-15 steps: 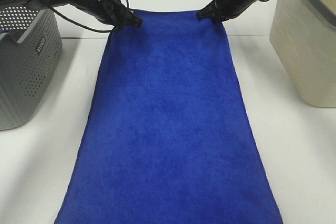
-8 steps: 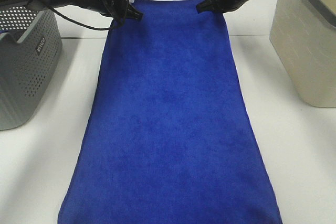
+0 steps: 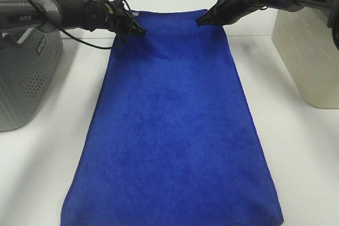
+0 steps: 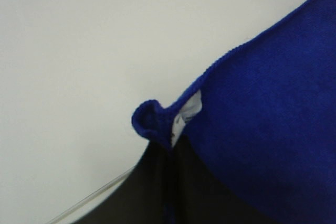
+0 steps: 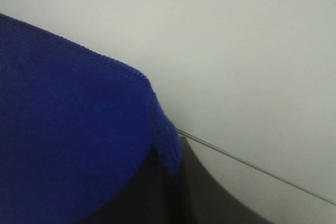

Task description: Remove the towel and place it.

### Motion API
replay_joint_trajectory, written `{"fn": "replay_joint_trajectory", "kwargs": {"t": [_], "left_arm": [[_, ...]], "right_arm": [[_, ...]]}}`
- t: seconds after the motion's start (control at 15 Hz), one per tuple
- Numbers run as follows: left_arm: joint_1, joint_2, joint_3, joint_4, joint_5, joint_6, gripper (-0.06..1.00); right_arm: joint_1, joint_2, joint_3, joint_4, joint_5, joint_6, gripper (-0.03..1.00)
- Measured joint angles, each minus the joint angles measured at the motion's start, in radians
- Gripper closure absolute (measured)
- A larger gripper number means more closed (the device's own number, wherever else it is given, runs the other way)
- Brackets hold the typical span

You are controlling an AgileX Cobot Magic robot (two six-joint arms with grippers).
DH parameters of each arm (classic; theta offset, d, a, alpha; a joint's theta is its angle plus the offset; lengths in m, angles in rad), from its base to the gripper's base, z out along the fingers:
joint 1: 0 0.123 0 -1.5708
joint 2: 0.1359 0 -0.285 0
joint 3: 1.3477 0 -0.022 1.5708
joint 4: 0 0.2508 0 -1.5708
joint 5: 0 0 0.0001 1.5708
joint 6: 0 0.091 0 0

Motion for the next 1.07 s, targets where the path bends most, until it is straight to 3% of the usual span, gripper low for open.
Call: {"fn": "replay_joint_trajectory", "kwargs": {"t": [0.67,0.93,1.07], "left_arm": [[0.0,0.076,0.0,0.054,-0.097,0.003,0.93],[0.0,0.081,0.0,0.057,-0.122,0.015,0.87],[0.003,0.083,0.0,0.057,-0.143,0.026,0.78]], "right_arm": [[0.0,0.062,-0.009,0.013,-0.049,-0.005,0.95],[0.0,0.074,-0.009,0.021,-0.065,-0.005,0.95],[0.0,0.077,-0.009,0.024,-0.08,-0.005,0.88]]}}
